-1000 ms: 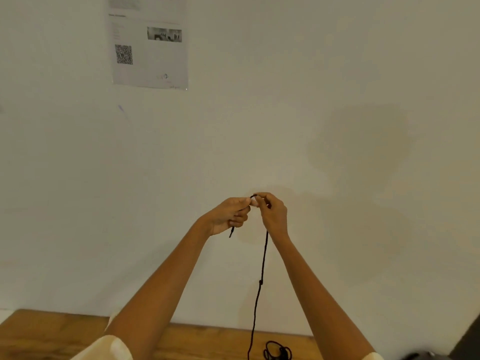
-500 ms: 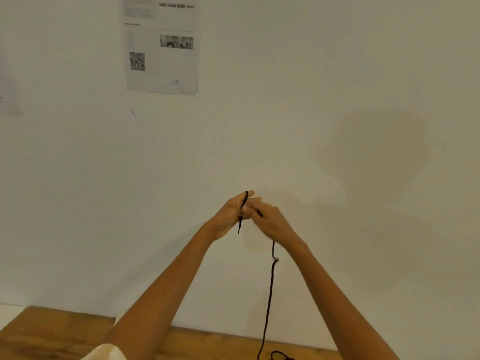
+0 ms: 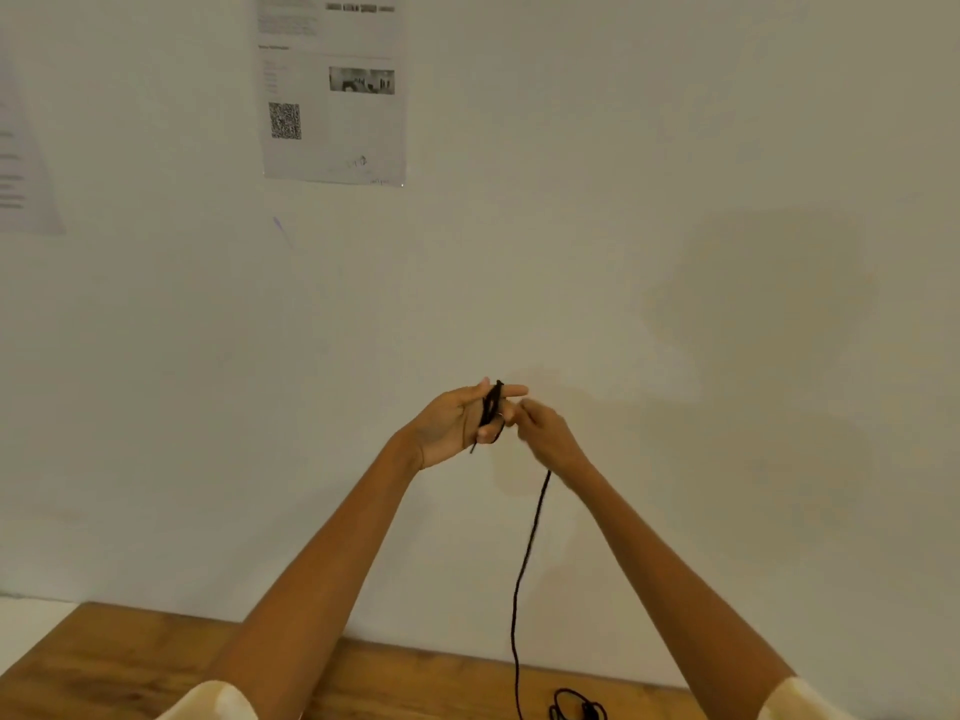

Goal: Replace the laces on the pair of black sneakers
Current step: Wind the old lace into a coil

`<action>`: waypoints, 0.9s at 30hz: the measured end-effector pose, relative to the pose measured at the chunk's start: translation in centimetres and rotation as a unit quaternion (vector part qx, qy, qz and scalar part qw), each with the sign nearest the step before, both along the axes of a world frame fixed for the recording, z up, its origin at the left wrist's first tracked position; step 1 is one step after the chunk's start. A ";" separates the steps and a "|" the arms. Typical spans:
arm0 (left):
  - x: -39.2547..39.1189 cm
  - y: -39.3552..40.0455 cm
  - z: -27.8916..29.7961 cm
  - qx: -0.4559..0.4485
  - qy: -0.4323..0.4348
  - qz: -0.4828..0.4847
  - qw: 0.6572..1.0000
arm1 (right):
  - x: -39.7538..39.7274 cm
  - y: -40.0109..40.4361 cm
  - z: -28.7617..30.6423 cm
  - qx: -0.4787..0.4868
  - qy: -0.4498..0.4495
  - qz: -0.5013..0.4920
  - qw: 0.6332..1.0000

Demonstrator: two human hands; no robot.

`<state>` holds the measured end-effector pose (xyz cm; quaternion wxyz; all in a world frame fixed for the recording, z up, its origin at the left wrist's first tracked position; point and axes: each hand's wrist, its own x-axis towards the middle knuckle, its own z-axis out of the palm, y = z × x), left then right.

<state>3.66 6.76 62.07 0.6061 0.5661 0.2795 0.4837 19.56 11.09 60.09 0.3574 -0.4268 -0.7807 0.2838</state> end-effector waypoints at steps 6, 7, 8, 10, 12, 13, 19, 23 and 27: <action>0.4 1.5 -1.6 -0.011 -0.001 0.185 0.983 | 0.0 -2.3 -1.8 -0.014 -0.066 0.051 0.996; 0.7 1.6 -1.8 -0.014 -0.008 0.197 0.980 | 0.1 -2.6 -1.7 -0.012 -0.097 0.061 0.993; 1.0 1.6 -1.9 -0.015 -0.015 0.203 0.979 | 0.0 -2.9 -1.5 -0.011 -0.127 0.075 0.989; 1.2 1.7 -1.9 -0.010 -0.043 0.193 0.980 | 0.1 -3.4 -1.1 -0.012 -0.171 0.093 0.981; 1.1 1.8 -2.0 -0.013 -0.093 0.166 0.982 | 0.5 -3.6 -0.5 -0.006 -0.203 0.094 0.975; 1.1 1.8 -2.0 -0.017 -0.107 0.155 0.982 | 0.7 -3.6 -0.3 -0.003 -0.222 0.094 0.970; 1.1 1.6 -2.6 0.022 0.010 0.127 0.992 | 1.1 -3.2 -0.4 -0.006 -0.291 0.118 0.949; 0.7 0.9 -3.0 0.087 0.217 0.090 0.968 | 1.1 -2.8 1.4 0.032 -0.288 0.118 0.950; 0.2 0.0 -2.2 0.059 0.225 0.005 0.973 | 2.3 -0.5 4.8 0.096 -0.147 0.036 0.984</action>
